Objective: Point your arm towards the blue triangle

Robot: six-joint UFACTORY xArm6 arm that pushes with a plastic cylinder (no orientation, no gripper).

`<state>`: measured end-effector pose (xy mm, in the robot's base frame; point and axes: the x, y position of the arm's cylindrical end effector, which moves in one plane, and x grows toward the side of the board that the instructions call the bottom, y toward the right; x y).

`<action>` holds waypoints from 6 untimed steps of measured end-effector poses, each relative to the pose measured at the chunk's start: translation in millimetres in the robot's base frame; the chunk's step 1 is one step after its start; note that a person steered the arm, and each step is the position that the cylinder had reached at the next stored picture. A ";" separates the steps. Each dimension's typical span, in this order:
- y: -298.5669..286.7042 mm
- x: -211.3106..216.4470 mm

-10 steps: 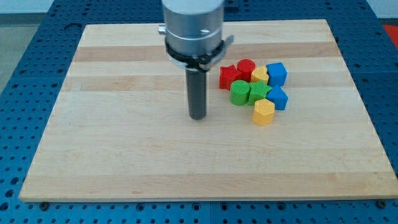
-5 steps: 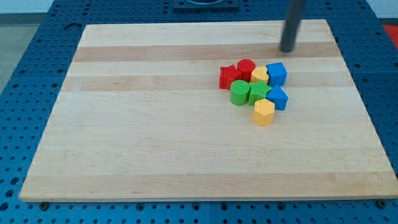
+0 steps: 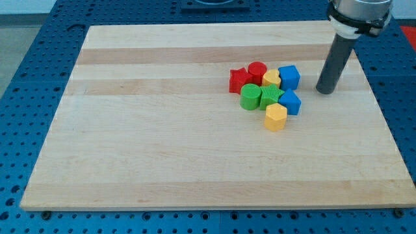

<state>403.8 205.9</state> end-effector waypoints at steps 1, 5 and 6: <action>-7.6 6.4; -37.8 -6.2; -37.8 -6.2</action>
